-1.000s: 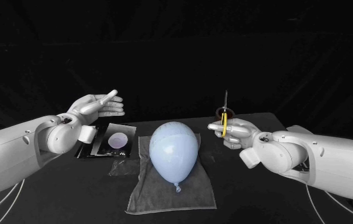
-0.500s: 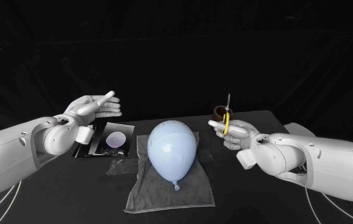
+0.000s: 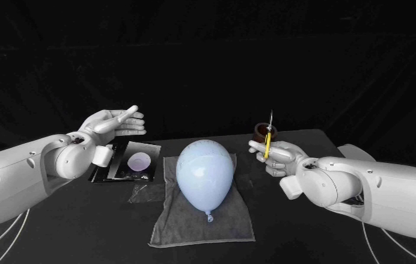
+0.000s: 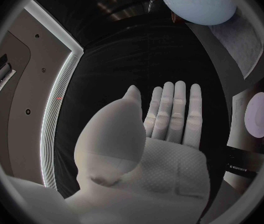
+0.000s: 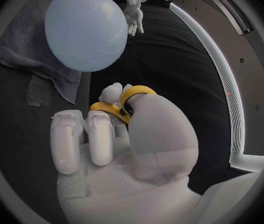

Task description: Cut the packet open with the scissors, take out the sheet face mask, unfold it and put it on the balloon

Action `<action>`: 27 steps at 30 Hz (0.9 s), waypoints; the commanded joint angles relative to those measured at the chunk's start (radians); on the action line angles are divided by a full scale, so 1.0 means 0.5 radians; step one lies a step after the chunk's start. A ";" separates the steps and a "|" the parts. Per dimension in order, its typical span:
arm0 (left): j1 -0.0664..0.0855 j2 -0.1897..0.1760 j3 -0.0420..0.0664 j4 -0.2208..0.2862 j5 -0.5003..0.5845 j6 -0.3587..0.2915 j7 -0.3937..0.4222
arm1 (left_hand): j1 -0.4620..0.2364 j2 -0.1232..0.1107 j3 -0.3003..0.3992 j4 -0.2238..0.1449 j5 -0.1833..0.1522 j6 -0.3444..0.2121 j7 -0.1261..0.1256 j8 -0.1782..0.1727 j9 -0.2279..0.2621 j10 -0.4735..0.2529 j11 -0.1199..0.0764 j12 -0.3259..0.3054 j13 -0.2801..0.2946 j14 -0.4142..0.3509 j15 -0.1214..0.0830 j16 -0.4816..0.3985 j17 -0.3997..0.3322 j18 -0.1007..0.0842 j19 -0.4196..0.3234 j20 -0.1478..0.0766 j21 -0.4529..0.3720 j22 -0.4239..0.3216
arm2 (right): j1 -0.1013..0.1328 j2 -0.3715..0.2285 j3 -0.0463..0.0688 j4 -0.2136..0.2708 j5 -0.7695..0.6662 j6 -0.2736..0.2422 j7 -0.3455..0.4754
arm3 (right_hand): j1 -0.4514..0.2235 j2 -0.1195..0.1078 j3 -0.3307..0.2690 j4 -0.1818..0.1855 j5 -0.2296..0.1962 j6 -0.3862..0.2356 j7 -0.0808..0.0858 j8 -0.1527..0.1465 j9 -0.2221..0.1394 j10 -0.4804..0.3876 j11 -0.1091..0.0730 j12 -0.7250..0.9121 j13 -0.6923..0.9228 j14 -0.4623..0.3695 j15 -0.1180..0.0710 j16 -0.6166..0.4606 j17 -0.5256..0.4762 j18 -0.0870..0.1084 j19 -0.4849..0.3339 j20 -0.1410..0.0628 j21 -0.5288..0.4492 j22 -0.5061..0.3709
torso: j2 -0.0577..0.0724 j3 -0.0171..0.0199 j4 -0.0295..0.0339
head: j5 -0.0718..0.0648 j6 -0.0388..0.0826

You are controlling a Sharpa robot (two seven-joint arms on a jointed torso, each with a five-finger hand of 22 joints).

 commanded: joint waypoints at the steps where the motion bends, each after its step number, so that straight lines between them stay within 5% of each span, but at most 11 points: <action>1: 0.001 -0.001 0.002 0.015 0.006 0.021 0.009 | 0.034 0.000 -0.015 0.000 -0.002 0.009 -0.001 -0.011 -0.005 0.012 -0.002 -0.012 0.000 -0.019 0.000 0.009 0.002 0.029 0.009 -0.005 0.007 -0.003 | 0.000 0.004 0.002 0.003 0.056 0.090 0.036 | 0.101 0.065 0.079 -0.055 -0.003 -0.008 0.076 -0.086 -0.085 0.562 -0.018 1.885 0.620 0.207 0.025 0.006 0.527 -0.012 0.211 0.018 0.009 0.526 | 0.001 0.0006 0.000 | 0.045 -0.008; 3: 0.001 -0.002 0.002 0.017 0.002 0.021 0.008 | 0.041 0.002 -0.016 0.000 -0.002 0.009 -0.001 -0.012 -0.006 0.012 -0.002 -0.013 0.000 -0.021 0.000 0.010 0.002 0.029 0.008 -0.005 0.007 -0.003 | 0.000 0.005 0.002 0.001 0.058 0.086 0.041 | 0.089 -0.008 0.082 -0.118 -0.003 0.035 0.074 -0.125 -0.130 0.562 -0.016 1.885 0.620 0.207 0.029 0.006 0.527 -0.012 0.211 0.024 0.009 0.526 | 0.001 0.0010 0.000 | 0.092 -0.013; 8: -0.001 -0.004 0.001 0.005 -0.073 0.022 0.008 | 0.100 0.006 -0.020 -0.004 -0.002 0.013 -0.002 -0.024 -0.015 0.010 -0.002 -0.019 -0.002 -0.030 0.000 0.021 0.002 0.030 0.007 -0.005 0.007 -0.005 | 0.001 0.006 0.002 0.000 0.079 0.160 0.094 | 0.031 -0.146 0.052 -0.193 -0.004 0.121 0.056 -0.165 -0.188 0.562 -0.033 1.885 0.620 0.199 0.014 -0.002 0.506 -0.012 0.211 0.024 0.009 0.526 | -0.002 0.0028 -0.002 | 0.256 -0.037; 10: -0.004 -0.005 0.000 0.001 -0.165 0.021 0.009 | 0.134 -0.002 -0.026 -0.007 -0.002 0.006 0.001 -0.035 -0.021 0.000 0.001 -0.028 -0.006 -0.039 0.002 0.023 0.000 0.029 0.003 -0.004 0.005 -0.006 | 0.001 0.004 0.003 0.002 0.084 0.215 0.115 | 0.002 -0.186 0.026 -0.189 -0.006 0.113 0.064 -0.181 -0.199 0.562 -0.027 1.885 0.620 0.197 0.016 -0.004 0.502 -0.012 0.211 0.026 0.009 0.526 | -0.002 0.0028 -0.001 | 0.278 -0.040; 11: -0.007 -0.006 0.000 -0.002 -0.268 0.022 0.008 | 0.156 -0.017 -0.037 -0.008 -0.002 -0.005 0.005 -0.047 -0.028 -0.015 0.006 -0.038 -0.010 -0.049 0.006 0.022 -0.003 0.028 -0.003 -0.002 0.002 -0.008 | 0.001 0.000 0.003 0.004 0.089 0.271 0.137 | -0.029 -0.232 -0.008 -0.185 -0.002 0.063 0.094 -0.231 -0.229 0.562 -0.006 1.885 0.620 0.186 0.031 -0.015 0.478 -0.012 0.211 0.037 0.009 0.526 | -0.001 0.0022 0.000 | 0.307 -0.047; 15: -0.018 -0.009 0.000 -0.016 -0.515 0.024 -0.005 | 0.191 -0.070 -0.097 -0.001 -0.003 -0.067 0.011 -0.095 -0.053 -0.066 0.022 -0.074 -0.025 -0.053 0.016 0.031 -0.009 0.035 0.024 -0.010 0.018 -0.001 | 0.004 -0.010 0.003 0.011 0.086 0.336 0.168 | -0.014 -0.249 -0.022 -0.206 -0.004 0.034 0.122 -0.287 -0.268 0.562 0.022 1.885 0.620 0.175 0.055 -0.026 0.457 -0.012 0.211 0.054 0.009 0.526 | -0.005 0.0006 -0.001 | 0.394 -0.071; 17: -0.024 -0.012 0.000 -0.024 -0.588 0.018 -0.011 | 0.204 -0.067 -0.126 0.001 0.000 -0.071 0.012 -0.102 -0.059 -0.075 0.019 -0.083 -0.029 0.017 0.003 0.074 0.004 0.030 0.145 -0.062 0.091 0.029 | 0.007 -0.018 0.003 0.018 0.077 0.347 0.176 | -0.008 -0.247 -0.020 -0.211 -0.004 0.037 0.122 -0.291 -0.272 0.562 0.023 1.885 0.620 0.179 0.057 -0.022 0.466 -0.012 0.211 0.056 0.009 0.526 | -0.006 0.0003 -0.002 | 0.436 -0.081; 20: -0.034 -0.022 0.000 -0.038 -0.662 -0.002 -0.017 | 0.243 -0.059 -0.161 -0.003 -0.001 -0.069 0.006 -0.108 -0.065 -0.084 0.017 -0.092 -0.032 0.059 -0.009 0.109 0.017 0.034 0.230 -0.106 0.147 0.051 | 0.014 -0.032 0.003 0.033 0.052 0.354 0.184 | 0.004 -0.239 -0.017 -0.221 -0.004 0.055 0.120 -0.297 -0.281 0.562 0.022 1.885 0.620 0.190 0.058 -0.011 0.489 -0.012 0.211 0.059 0.009 0.526 | -0.006 -0.0003 -0.001 | 0.549 -0.107; 27: -0.042 -0.038 0.000 -0.089 -0.729 -0.100 -0.028 | 0.276 -0.058 -0.196 -0.004 -0.002 -0.068 0.008 -0.113 -0.070 -0.089 0.022 -0.097 -0.034 0.011 0.001 0.100 0.015 0.026 0.203 -0.103 0.136 0.043 | 0.029 -0.049 0.004 0.051 -0.018 0.345 0.192 | 0.005 -0.234 -0.019 -0.225 -0.004 0.072 0.118 -0.309 -0.295 0.562 0.020 1.885 0.620 0.199 0.056 -0.001 0.510 -0.012 0.211 0.061 0.009 0.526 | -0.005 -0.0004 0.002 | 0.782 -0.131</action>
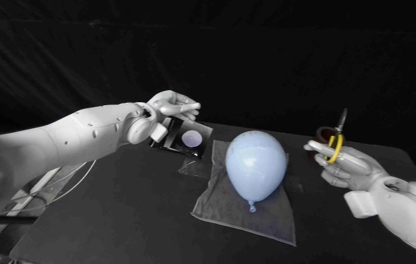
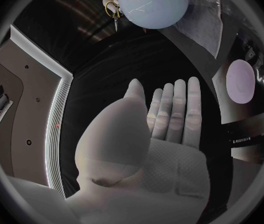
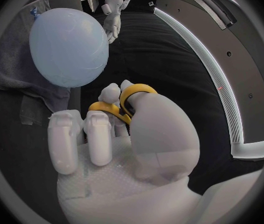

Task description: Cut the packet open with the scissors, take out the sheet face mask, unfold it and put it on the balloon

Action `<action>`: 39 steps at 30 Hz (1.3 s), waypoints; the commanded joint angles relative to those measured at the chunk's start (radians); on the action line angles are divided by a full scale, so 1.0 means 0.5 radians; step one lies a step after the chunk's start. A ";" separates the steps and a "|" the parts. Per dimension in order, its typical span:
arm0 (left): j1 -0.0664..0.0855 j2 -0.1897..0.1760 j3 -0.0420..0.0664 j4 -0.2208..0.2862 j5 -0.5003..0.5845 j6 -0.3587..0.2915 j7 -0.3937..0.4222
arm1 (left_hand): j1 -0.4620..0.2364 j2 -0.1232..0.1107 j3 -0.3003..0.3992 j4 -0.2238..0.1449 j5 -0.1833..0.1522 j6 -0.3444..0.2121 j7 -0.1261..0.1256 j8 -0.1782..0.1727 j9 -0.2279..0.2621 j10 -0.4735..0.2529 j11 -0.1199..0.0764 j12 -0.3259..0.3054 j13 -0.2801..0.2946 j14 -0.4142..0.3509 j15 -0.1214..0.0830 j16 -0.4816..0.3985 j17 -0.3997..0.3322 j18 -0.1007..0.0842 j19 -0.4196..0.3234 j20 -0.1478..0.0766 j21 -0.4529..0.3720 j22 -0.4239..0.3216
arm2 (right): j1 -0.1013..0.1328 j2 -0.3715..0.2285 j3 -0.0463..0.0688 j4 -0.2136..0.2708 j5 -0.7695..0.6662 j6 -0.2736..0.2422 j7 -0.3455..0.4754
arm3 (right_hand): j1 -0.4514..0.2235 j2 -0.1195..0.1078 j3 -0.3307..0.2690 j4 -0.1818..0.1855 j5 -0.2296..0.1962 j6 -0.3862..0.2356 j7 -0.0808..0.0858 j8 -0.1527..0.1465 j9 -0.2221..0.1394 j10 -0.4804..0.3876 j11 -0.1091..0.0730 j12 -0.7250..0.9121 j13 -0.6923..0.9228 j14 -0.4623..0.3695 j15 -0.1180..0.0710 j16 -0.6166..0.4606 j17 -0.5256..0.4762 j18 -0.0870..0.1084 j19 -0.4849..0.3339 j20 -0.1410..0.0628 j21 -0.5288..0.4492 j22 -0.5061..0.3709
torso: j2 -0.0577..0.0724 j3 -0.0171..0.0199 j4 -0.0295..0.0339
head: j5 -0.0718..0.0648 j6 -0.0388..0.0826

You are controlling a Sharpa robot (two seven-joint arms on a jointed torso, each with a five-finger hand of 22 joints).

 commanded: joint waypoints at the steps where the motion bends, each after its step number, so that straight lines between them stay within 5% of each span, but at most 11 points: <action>1: 0.000 -0.005 0.002 -0.019 -0.153 -0.106 -0.012 | 0.029 0.001 -0.031 0.002 -0.002 -0.010 0.006 -0.015 -0.005 -0.015 0.007 -0.011 -0.002 -0.059 0.013 -0.009 -0.004 0.004 -0.034 0.010 -0.011 -0.010 | 0.006 -0.003 0.002 0.008 -0.083 0.068 0.058 | 0.009 -0.004 -0.007 -0.010 -0.004 -0.021 0.031 -0.008 -0.005 0.565 0.015 1.885 0.621 0.205 0.015 0.008 0.509 -0.013 0.209 0.012 0.013 0.526 | 0.000 0.0001 0.002 | 0.144 -0.018; 5: -0.003 -0.010 0.001 -0.042 -0.231 -0.209 -0.062 | 0.018 -0.001 -0.078 0.008 -0.001 -0.019 0.031 -0.020 -0.009 0.001 0.018 0.005 0.005 -0.084 0.024 -0.008 -0.005 0.007 -0.050 0.019 -0.018 -0.016 | 0.009 -0.003 0.002 0.007 -0.122 0.052 0.059 | 0.009 -0.002 -0.007 -0.010 -0.004 -0.017 0.030 -0.010 -0.008 0.565 0.015 1.885 0.621 0.206 0.015 0.010 0.513 -0.013 0.209 0.013 0.013 0.526 | 0.003 0.0002 0.003 | 0.228 -0.025; 7: -0.004 -0.012 0.000 -0.051 -0.257 -0.274 -0.117 | 0.015 0.011 -0.121 0.007 -0.001 0.012 0.013 0.003 0.000 0.049 -0.004 0.052 0.024 -0.021 -0.001 0.059 0.024 0.014 0.045 -0.016 0.046 0.011 | 0.010 -0.003 0.002 0.006 -0.136 0.042 0.060 | 0.009 -0.002 -0.007 -0.010 -0.004 -0.017 0.030 -0.010 -0.008 0.565 0.015 1.885 0.621 0.206 0.015 0.010 0.513 -0.013 0.209 0.013 0.013 0.526 | 0.005 -0.0001 0.001 | 0.257 -0.024; 14: -0.013 -0.005 -0.006 -0.074 -0.440 -0.380 -0.436 | -0.058 0.023 -0.273 0.010 0.000 -0.031 0.015 0.036 0.021 0.013 -0.009 0.145 0.076 0.051 -0.029 0.259 0.135 0.008 0.154 -0.072 0.156 0.065 | 0.012 -0.003 0.002 -0.005 -0.176 0.018 0.059 | 0.008 -0.001 -0.008 -0.010 -0.004 -0.013 0.030 -0.012 -0.011 0.565 0.014 1.885 0.621 0.207 0.015 0.011 0.515 -0.013 0.209 0.013 0.013 0.526 | 0.006 -0.0009 -0.002 | 0.280 -0.029; 16: -0.014 0.002 -0.007 -0.078 -0.515 -0.380 -0.523 | -0.086 0.025 -0.319 0.011 0.001 -0.092 0.021 0.086 0.058 -0.029 -0.015 0.233 0.129 0.098 -0.047 0.432 0.245 0.002 0.232 -0.106 0.247 0.114 | 0.012 -0.005 0.002 -0.006 -0.182 0.013 0.059 | 0.006 -0.001 -0.010 -0.010 -0.004 -0.010 0.029 -0.013 -0.012 0.565 0.013 1.885 0.621 0.207 0.014 0.011 0.515 -0.013 0.209 0.013 0.013 0.526 | 0.007 -0.0010 -0.002 | 0.280 -0.029; 17: -0.014 0.005 -0.007 -0.081 -0.546 -0.378 -0.556 | -0.080 0.028 -0.342 0.007 0.006 -0.156 0.011 0.172 0.118 -0.096 -0.022 0.359 0.210 0.061 -0.050 0.577 0.350 -0.020 0.237 -0.107 0.313 0.156 | 0.012 -0.005 0.002 -0.007 -0.186 0.011 0.059 | 0.006 -0.001 -0.010 -0.010 -0.004 -0.010 0.029 -0.013 -0.012 0.565 0.013 1.885 0.621 0.207 0.014 0.011 0.515 -0.013 0.209 0.013 0.013 0.526 | 0.007 -0.0016 -0.002 | 0.277 -0.028; 20: -0.015 0.020 -0.009 -0.091 -0.636 -0.365 -0.612 | -0.084 0.034 -0.356 0.013 0.001 -0.199 0.022 0.236 0.159 -0.151 -0.022 0.462 0.274 0.040 -0.058 0.664 0.407 -0.003 0.234 -0.129 0.367 0.192 | 0.013 -0.006 0.002 -0.012 -0.197 0.005 0.059 | 0.006 -0.001 -0.010 -0.010 -0.004 -0.010 0.029 -0.013 -0.012 0.565 0.013 1.885 0.621 0.207 0.014 0.011 0.515 -0.013 0.209 0.013 0.013 0.526 | 0.007 -0.0021 -0.002 | 0.265 -0.021; 21: -0.015 0.025 -0.009 -0.094 -0.668 -0.366 -0.613 | -0.065 0.045 -0.365 0.015 0.002 -0.232 0.017 0.305 0.196 -0.236 -0.025 0.552 0.332 -0.035 -0.055 0.700 0.436 -0.005 0.177 -0.127 0.392 0.214 | 0.013 -0.006 0.002 -0.014 -0.199 0.004 0.059 | 0.006 -0.001 -0.010 -0.010 -0.004 -0.010 0.029 -0.013 -0.012 0.565 0.013 1.885 0.621 0.207 0.014 0.011 0.515 -0.013 0.209 0.013 0.013 0.526 | 0.007 -0.0022 -0.003 | 0.260 -0.020; 27: -0.028 0.036 -0.012 -0.087 -0.881 -0.445 -0.387 | 0.116 0.091 -0.339 -0.015 -0.001 -0.256 0.027 0.381 0.205 -0.409 0.024 0.590 0.332 -0.353 0.025 0.486 0.293 -0.039 -0.146 -0.039 0.220 0.136 | 0.013 -0.004 0.002 -0.025 -0.208 -0.002 0.060 | 0.006 -0.001 -0.010 -0.010 -0.004 -0.010 0.029 -0.013 -0.012 0.565 0.013 1.885 0.621 0.207 0.014 0.011 0.515 -0.013 0.209 0.013 0.013 0.526 | 0.006 -0.0005 -0.004 | 0.229 -0.018; 33: -0.081 0.010 -0.014 -0.026 -1.063 -0.624 0.001 | 0.427 0.155 -0.355 0.020 0.000 -0.117 -0.034 0.241 0.043 -0.276 0.001 0.424 0.155 -0.305 0.051 0.204 0.026 0.016 -0.271 0.073 0.066 0.032 | 0.014 -0.002 0.002 -0.038 -0.213 -0.008 0.058 | 0.006 -0.001 -0.010 -0.010 -0.004 -0.010 0.029 -0.013 -0.012 0.565 0.013 1.885 0.621 0.207 0.014 0.011 0.515 -0.013 0.209 0.013 0.013 0.526 | 0.005 -0.0001 -0.002 | 0.195 -0.020; 39: -0.143 -0.043 -0.022 0.085 -1.305 -0.720 0.229 | 0.518 0.186 -0.433 0.009 -0.001 -0.027 -0.067 0.151 -0.039 -0.162 0.029 0.266 0.032 -0.346 0.069 -0.027 -0.124 -0.014 -0.414 0.122 -0.073 -0.053 | 0.014 -0.006 0.002 -0.049 -0.218 -0.017 0.056 | 0.005 -0.002 -0.012 -0.011 -0.004 -0.007 0.028 -0.016 -0.015 0.565 0.013 1.885 0.621 0.207 0.013 0.011 0.515 -0.013 0.209 0.013 0.013 0.526 | 0.006 -0.0017 -0.001 | 0.170 -0.023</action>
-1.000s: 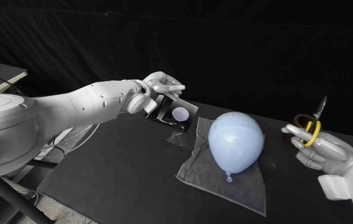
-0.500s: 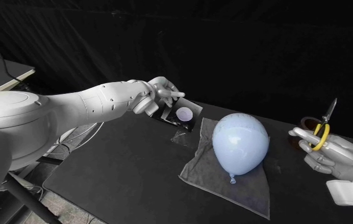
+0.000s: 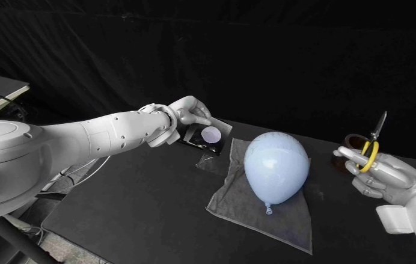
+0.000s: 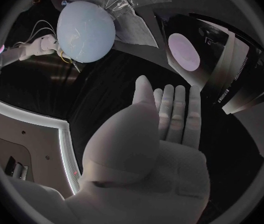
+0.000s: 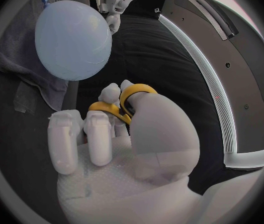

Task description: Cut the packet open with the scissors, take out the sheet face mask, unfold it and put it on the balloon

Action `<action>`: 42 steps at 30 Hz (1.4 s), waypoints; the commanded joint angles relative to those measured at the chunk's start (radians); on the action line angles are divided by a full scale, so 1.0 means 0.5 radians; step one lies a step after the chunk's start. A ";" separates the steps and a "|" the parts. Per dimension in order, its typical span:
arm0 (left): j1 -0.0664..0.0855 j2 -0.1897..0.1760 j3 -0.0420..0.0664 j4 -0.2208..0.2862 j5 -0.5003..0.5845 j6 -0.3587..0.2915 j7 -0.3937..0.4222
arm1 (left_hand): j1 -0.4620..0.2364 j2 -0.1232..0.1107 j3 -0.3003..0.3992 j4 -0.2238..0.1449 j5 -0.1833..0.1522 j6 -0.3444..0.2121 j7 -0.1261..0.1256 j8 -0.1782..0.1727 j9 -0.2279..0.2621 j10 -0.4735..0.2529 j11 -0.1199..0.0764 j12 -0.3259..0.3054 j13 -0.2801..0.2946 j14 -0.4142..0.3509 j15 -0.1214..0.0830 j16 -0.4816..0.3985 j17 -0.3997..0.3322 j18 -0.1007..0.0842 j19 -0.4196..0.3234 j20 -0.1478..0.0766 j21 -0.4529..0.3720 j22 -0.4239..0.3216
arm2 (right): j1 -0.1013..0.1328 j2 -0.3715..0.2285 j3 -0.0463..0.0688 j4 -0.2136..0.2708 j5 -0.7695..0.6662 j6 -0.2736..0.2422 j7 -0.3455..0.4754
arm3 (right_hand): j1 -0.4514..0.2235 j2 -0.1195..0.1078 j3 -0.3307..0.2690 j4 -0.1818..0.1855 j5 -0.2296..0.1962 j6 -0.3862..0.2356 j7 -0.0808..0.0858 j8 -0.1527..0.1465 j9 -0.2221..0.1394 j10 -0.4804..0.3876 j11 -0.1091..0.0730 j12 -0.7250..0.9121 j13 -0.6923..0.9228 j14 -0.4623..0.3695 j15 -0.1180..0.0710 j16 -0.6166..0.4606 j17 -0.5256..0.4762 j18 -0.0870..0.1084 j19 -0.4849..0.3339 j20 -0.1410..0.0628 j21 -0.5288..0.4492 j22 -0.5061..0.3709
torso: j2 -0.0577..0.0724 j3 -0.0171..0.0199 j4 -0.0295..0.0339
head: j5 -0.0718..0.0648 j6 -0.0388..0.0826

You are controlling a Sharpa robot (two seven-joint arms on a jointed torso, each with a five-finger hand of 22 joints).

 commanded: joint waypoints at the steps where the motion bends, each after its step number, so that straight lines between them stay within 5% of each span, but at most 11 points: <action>1: -0.023 -0.026 -0.004 0.066 -0.330 -0.139 0.302 | 0.031 -0.006 -0.029 -0.002 -0.001 0.001 0.003 -0.036 -0.024 -0.001 0.000 -0.062 -0.038 -0.050 0.022 -0.086 -0.048 -0.019 -0.074 0.007 -0.057 -0.028 | 0.002 -0.002 0.002 -0.006 -0.031 0.003 0.028 | 0.005 -0.003 -0.006 -0.005 -0.004 -0.009 0.026 -0.011 -0.003 0.565 0.013 1.885 0.756 0.207 0.014 0.006 0.515 -0.013 0.213 0.011 0.007 0.526 | 0.000 -0.0013 0.003 | -0.018 -0.005; 4: -0.043 -0.050 -0.028 0.112 -0.488 -0.121 0.307 | 0.013 -0.019 -0.058 -0.001 0.000 -0.008 0.012 -0.079 -0.048 -0.015 0.011 -0.147 -0.074 -0.144 0.040 -0.217 -0.122 -0.121 -0.344 0.008 -0.188 -0.047 | 0.002 -0.003 0.002 -0.014 -0.033 -0.001 0.026 | 0.005 -0.003 -0.006 -0.005 -0.004 -0.009 0.026 -0.011 -0.003 0.565 0.013 1.885 0.756 0.207 0.014 0.006 0.515 -0.013 0.213 0.011 0.007 0.526 | 0.000 -0.0007 0.003 | -0.025 -0.011; 5: -0.047 -0.054 -0.038 0.120 -0.533 -0.116 0.303 | -0.004 -0.035 -0.058 -0.002 -0.005 -0.023 0.024 -0.101 -0.060 -0.033 0.006 -0.191 -0.078 -0.200 0.036 -0.282 -0.161 -0.169 -0.709 0.009 -0.270 -0.072 | 0.002 -0.002 0.002 -0.017 -0.034 -0.001 0.026 | 0.005 -0.003 -0.006 -0.005 -0.004 -0.009 0.026 -0.011 -0.003 0.565 0.013 1.885 0.756 0.207 0.014 0.006 0.515 -0.013 0.213 0.011 0.007 0.526 | -0.001 -0.0009 0.004 | -0.026 -0.013; 8: -0.060 -0.057 -0.063 0.129 -0.682 -0.088 0.260 | -0.055 -0.076 -0.041 0.003 -0.002 -0.055 0.046 -0.132 -0.075 -0.078 0.005 -0.252 -0.080 -0.297 0.033 -0.358 -0.227 -0.197 -0.849 0.006 -0.288 -0.080 | 0.002 0.000 0.002 -0.025 -0.036 -0.003 0.023 | 0.005 -0.003 -0.006 -0.005 -0.004 -0.009 0.026 -0.011 -0.003 0.565 0.013 1.885 0.756 0.207 0.014 0.006 0.515 -0.013 0.213 0.011 0.007 0.526 | -0.002 -0.0006 0.007 | -0.029 -0.015; 11: -0.075 -0.052 -0.079 0.124 -0.852 -0.049 0.182 | -0.269 -0.343 0.265 0.014 -0.001 -0.145 0.051 -0.203 -0.113 -0.221 0.014 -0.403 -0.081 -0.536 0.029 -0.507 -0.387 -0.202 -1.003 0.005 -0.291 -0.084 | 0.002 0.003 0.002 -0.033 -0.039 -0.004 0.020 | 0.005 -0.002 -0.007 -0.006 -0.004 -0.008 0.026 -0.013 -0.004 0.565 0.012 1.885 0.756 0.207 0.013 0.005 0.514 -0.013 0.213 0.011 0.007 0.526 | 0.000 -0.0016 0.004 | -0.031 -0.013; 12: -0.081 -0.047 -0.084 0.117 -0.930 -0.038 0.143 | -0.365 -0.527 0.312 0.025 0.009 -0.308 0.043 -0.272 -0.171 -0.467 -0.016 -0.440 -0.095 -0.640 0.009 -0.552 -0.437 -0.199 -1.040 -0.001 -0.296 -0.088 | 0.002 0.003 0.002 -0.035 -0.039 -0.003 0.019 | 0.005 -0.002 -0.007 -0.006 -0.004 -0.008 0.026 -0.013 -0.004 0.565 0.012 1.885 0.756 0.207 0.013 0.005 0.514 -0.013 0.213 0.011 0.007 0.526 | 0.001 -0.0022 0.004 | -0.035 -0.009; 13: -0.085 -0.043 -0.086 0.111 -0.984 -0.035 0.115 | -0.417 -0.614 0.300 0.024 0.003 -0.388 0.025 -0.303 -0.200 -0.640 -0.037 -0.442 -0.100 -0.724 0.000 -0.586 -0.477 -0.199 -1.089 -0.002 -0.301 -0.092 | 0.002 0.003 0.002 -0.037 -0.040 -0.002 0.019 | 0.005 -0.002 -0.007 -0.006 -0.004 -0.008 0.026 -0.013 -0.004 0.565 0.012 1.885 0.756 0.207 0.013 0.005 0.514 -0.013 0.213 0.011 0.007 0.526 | 0.001 -0.0026 0.003 | -0.038 -0.006; 17: -0.092 -0.024 -0.091 0.090 -1.116 -0.040 0.039 | -0.481 -0.754 0.180 0.029 0.009 -0.671 -0.027 -0.403 -0.303 -1.122 -0.101 -0.469 -0.126 -1.001 -0.036 -0.676 -0.600 -0.194 -1.238 -0.028 -0.313 -0.105 | 0.002 0.003 0.002 -0.041 -0.040 0.002 0.019 | 0.006 -0.002 -0.007 -0.006 -0.004 -0.008 0.026 -0.014 -0.005 0.565 0.012 1.885 0.756 0.206 0.013 0.004 0.512 -0.013 0.213 0.011 0.007 0.526 | 0.002 -0.0014 0.003 | -0.043 -0.007; 20: -0.095 -0.006 -0.093 0.076 -1.178 -0.080 0.000 | -0.511 -0.768 0.158 0.016 0.009 -0.805 -0.062 -0.448 -0.352 -1.322 -0.141 -0.477 -0.135 -1.161 -0.064 -0.693 -0.668 -0.198 -1.353 -0.043 -0.323 -0.115 | 0.002 0.001 0.002 -0.043 -0.042 0.003 0.019 | 0.006 -0.002 -0.007 -0.006 -0.004 -0.008 0.026 -0.014 -0.005 0.565 0.012 1.885 0.756 0.206 0.013 0.004 0.512 -0.013 0.213 0.011 0.007 0.526 | 0.003 -0.0008 0.000 | -0.047 -0.010; 24: -0.096 0.013 -0.094 0.068 -1.220 -0.136 -0.034 | -0.510 -0.771 0.161 0.030 0.010 -0.852 -0.071 -0.463 -0.370 -1.394 -0.152 -0.479 -0.137 -1.227 -0.083 -0.696 -0.697 -0.193 -1.404 -0.069 -0.326 -0.118 | 0.002 -0.002 0.002 -0.041 -0.045 0.004 0.018 | 0.006 -0.002 -0.007 -0.007 -0.003 -0.009 0.026 -0.016 -0.007 0.565 0.012 1.885 0.756 0.206 0.013 0.005 0.513 -0.013 0.213 0.011 0.007 0.526 | 0.003 -0.0009 0.000 | -0.051 -0.013; 42: -0.097 0.118 -0.093 0.017 -1.395 0.100 -0.414 | -0.451 -0.760 0.292 0.029 0.014 -0.829 -0.015 -0.453 -0.362 -1.347 -0.093 -0.469 -0.130 -1.201 -0.066 -0.684 -0.687 -0.162 -1.362 -0.084 -0.311 -0.106 | 0.002 -0.007 0.002 -0.030 -0.057 0.015 0.012 | 0.008 -0.001 -0.007 -0.008 -0.004 -0.009 0.026 -0.018 -0.008 0.565 0.012 1.885 0.756 0.207 0.013 0.005 0.513 -0.013 0.213 0.012 0.007 0.526 | 0.002 -0.0008 0.002 | -0.064 -0.033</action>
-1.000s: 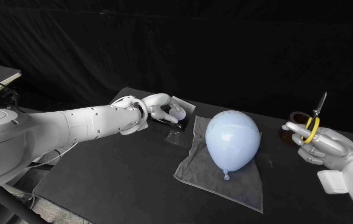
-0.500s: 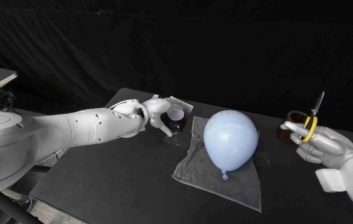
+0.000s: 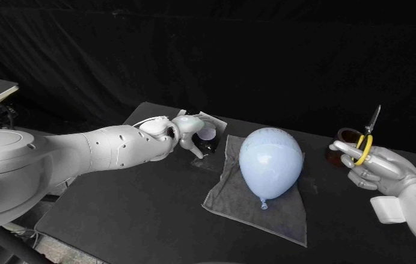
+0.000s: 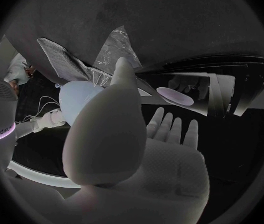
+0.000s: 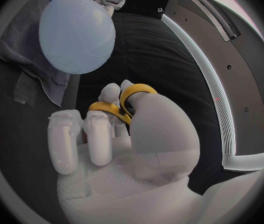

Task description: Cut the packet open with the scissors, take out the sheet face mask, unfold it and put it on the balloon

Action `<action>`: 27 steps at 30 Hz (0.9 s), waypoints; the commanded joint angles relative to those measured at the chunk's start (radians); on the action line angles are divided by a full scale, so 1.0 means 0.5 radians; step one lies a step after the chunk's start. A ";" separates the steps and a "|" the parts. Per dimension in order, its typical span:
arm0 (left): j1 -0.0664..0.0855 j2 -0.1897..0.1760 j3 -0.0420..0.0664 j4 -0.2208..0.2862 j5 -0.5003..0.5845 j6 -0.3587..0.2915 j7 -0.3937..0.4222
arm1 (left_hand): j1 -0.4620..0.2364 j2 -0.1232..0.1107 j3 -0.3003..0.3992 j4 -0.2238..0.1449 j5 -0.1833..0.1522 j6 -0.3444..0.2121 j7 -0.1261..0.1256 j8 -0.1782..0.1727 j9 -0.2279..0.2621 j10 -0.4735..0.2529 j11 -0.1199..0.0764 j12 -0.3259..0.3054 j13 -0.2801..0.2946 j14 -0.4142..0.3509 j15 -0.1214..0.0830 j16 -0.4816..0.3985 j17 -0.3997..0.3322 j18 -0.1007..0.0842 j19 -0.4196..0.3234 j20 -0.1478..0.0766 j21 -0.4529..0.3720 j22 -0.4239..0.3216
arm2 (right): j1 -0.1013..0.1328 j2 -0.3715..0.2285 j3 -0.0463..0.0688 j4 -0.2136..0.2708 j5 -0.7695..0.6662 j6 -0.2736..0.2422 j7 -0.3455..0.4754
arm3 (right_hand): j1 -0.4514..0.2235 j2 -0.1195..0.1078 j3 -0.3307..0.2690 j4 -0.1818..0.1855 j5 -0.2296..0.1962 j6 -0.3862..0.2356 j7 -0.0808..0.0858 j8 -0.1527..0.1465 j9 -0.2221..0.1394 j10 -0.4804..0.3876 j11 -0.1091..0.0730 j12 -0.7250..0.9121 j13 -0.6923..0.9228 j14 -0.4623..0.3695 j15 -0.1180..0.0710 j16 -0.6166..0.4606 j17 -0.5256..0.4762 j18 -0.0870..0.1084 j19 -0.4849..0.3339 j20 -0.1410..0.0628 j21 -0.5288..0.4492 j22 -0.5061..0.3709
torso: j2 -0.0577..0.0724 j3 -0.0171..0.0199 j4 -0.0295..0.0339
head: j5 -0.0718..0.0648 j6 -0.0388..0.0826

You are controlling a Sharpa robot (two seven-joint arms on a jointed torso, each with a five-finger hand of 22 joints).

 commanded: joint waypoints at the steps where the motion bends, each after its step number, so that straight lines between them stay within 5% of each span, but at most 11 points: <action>1: 0.001 0.023 0.003 -0.019 -0.095 0.126 -0.192 | 0.018 -0.006 -0.006 -0.001 0.005 -0.007 0.017 -0.004 -0.004 -0.004 0.008 0.001 0.000 0.008 0.008 0.001 -0.002 0.028 0.018 0.003 0.007 0.004 | 0.001 -0.001 0.002 0.006 -0.026 0.029 0.016 | 0.008 -0.001 -0.007 -0.008 -0.004 -0.014 0.021 -0.007 -0.003 0.565 0.012 1.885 0.757 0.207 0.013 0.006 0.514 -0.013 0.214 0.012 0.013 0.525 | 0.001 -0.0018 -0.001 | -0.006 0.000; 21: 0.003 0.106 0.005 -0.076 -0.105 0.227 -0.259 | 0.027 0.024 0.056 -0.003 0.005 0.039 0.026 0.013 0.014 0.088 0.018 0.014 0.010 0.088 0.018 0.023 0.029 0.069 0.066 -0.001 0.020 0.012 | 0.001 -0.002 0.002 0.009 -0.028 0.039 0.012 | 0.008 0.002 -0.006 -0.008 -0.003 -0.012 0.021 -0.009 -0.005 0.565 0.012 1.885 0.757 0.206 0.013 0.005 0.513 -0.013 0.214 0.012 0.013 0.525 | -0.002 0.0015 -0.002 | -0.013 -0.020; 25: 0.004 0.109 0.005 -0.076 -0.105 0.263 -0.271 | 0.053 0.078 0.146 -0.003 0.000 0.122 0.044 0.043 0.043 0.189 0.040 0.028 0.018 0.159 0.036 0.042 0.053 0.100 0.085 -0.001 0.024 0.014 | 0.001 -0.001 0.002 0.010 -0.028 0.042 0.010 | 0.006 0.005 -0.006 -0.006 -0.003 -0.010 0.021 -0.011 -0.007 0.565 0.012 1.885 0.757 0.207 0.013 0.006 0.514 -0.013 0.214 0.013 0.013 0.525 | -0.002 0.0004 -0.001 | -0.029 -0.020; 27: 0.004 0.109 0.005 -0.075 -0.105 0.278 -0.274 | 0.078 0.165 0.277 -0.007 -0.004 0.206 0.044 0.074 0.072 0.290 0.042 0.042 0.026 0.214 0.039 0.056 0.070 0.124 0.102 0.004 0.028 0.016 | 0.001 -0.002 0.002 0.011 -0.028 0.043 0.009 | 0.006 0.005 -0.006 -0.006 -0.003 -0.010 0.021 -0.011 -0.007 0.565 0.012 1.885 0.757 0.207 0.013 0.006 0.514 -0.013 0.214 0.013 0.013 0.525 | -0.003 0.0010 -0.001 | -0.030 -0.025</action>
